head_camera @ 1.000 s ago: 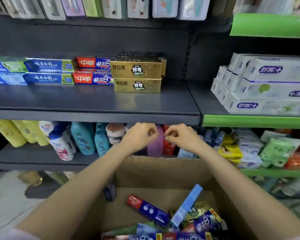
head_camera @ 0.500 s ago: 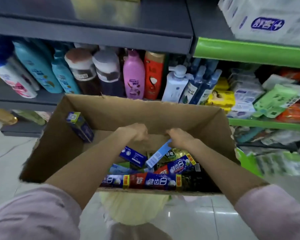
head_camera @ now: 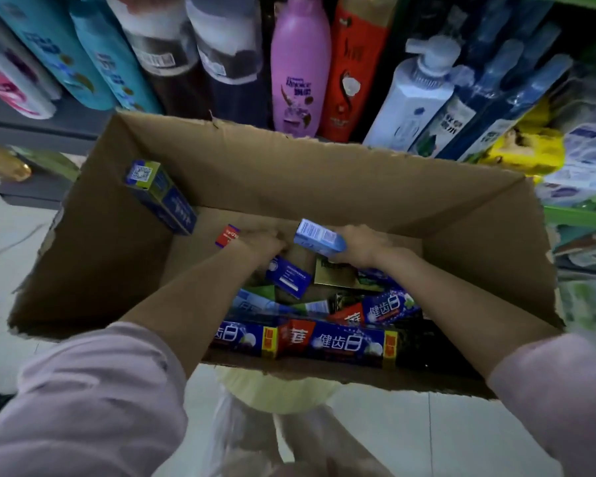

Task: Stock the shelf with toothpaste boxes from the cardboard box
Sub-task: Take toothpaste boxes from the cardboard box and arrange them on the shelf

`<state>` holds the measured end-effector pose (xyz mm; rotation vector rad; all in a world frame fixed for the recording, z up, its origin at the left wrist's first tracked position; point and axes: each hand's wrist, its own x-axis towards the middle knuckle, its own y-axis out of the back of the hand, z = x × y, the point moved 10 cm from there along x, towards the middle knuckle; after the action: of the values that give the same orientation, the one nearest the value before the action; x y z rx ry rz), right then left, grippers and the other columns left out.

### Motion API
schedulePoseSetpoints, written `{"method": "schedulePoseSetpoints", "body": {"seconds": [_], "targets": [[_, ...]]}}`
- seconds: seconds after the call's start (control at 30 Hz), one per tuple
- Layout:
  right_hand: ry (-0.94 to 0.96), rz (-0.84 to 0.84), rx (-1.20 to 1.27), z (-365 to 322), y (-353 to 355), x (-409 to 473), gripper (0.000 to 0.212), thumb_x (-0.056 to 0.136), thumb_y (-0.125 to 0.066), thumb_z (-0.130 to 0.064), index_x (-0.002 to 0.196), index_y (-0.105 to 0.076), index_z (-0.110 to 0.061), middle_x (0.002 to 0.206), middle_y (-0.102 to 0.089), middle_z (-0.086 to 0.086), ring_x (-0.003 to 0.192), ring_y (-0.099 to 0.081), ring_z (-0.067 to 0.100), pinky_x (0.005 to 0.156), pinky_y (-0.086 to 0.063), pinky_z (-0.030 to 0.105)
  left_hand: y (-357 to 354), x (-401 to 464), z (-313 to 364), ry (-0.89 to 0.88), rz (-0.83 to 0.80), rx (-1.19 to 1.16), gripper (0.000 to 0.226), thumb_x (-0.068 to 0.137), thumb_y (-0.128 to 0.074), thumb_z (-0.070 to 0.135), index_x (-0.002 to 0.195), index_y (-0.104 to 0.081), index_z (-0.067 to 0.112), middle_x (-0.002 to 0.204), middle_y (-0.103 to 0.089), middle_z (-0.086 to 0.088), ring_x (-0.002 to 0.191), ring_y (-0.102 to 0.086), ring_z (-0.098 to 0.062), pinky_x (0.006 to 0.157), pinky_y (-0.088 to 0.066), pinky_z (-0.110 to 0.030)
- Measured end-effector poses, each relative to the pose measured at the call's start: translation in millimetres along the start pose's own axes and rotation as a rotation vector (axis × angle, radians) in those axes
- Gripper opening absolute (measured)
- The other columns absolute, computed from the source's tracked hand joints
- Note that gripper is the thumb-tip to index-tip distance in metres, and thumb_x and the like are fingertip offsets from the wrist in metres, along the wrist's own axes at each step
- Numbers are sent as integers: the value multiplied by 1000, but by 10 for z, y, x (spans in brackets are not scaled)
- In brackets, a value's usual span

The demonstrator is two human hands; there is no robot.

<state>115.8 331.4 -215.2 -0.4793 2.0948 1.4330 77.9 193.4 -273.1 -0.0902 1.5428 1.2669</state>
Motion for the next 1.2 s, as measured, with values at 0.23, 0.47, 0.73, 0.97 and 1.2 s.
{"method": "schedulePoseSetpoints", "body": {"seconds": [0.23, 0.47, 0.73, 0.97, 1.2], "targets": [[40, 124, 298, -223, 184, -20, 39, 88, -62, -32, 117, -52, -9, 117, -60, 10, 105, -57, 28, 77, -42, 31, 335, -282, -161, 49, 196, -318, 60, 75, -75, 21, 126, -46, 9, 127, -51, -15, 116, -51, -30, 93, -46, -35], [119, 237, 582, -504, 404, -333, 33, 88, -63, -32, 116, -54, -17, 109, -61, -1, 94, -57, 16, 75, -42, 28, 578, -956, -545, 117, 476, -629, 65, 69, -80, 14, 118, -39, 4, 123, -57, -17, 116, -54, -29, 93, -46, -36], [332, 332, 825, -1376, 783, -891, 15, 88, -63, -26, 88, -55, -38, 89, -66, -15, 82, -65, 9, 81, -51, 34, 960, -1916, -528, -42, 718, -914, 75, 67, -79, 27, 131, -39, 16, 120, -64, -4, 111, -61, -21, 98, -47, -40], [454, 391, 1131, -2324, 1311, -1317, 16, 93, -54, -16, 99, -56, -30, 81, -71, -9, 66, -67, 5, 66, -54, 22, 1424, -2990, -977, -153, 975, -1118, 49, 73, -73, 34, 112, -45, 26, 102, -65, 8, 86, -63, -6, 85, -52, -33], [479, 479, 1206, -3446, 1727, -1552, 9, 95, -49, -16, 91, -57, -18, 58, -68, -7, 48, -61, 5, 50, -48, 17, 1716, -4072, -1812, -195, 1135, -1233, 25, 88, -62, 36, 101, -46, 21, 98, -66, -1, 77, -66, -15, 75, -54, -34]]}}
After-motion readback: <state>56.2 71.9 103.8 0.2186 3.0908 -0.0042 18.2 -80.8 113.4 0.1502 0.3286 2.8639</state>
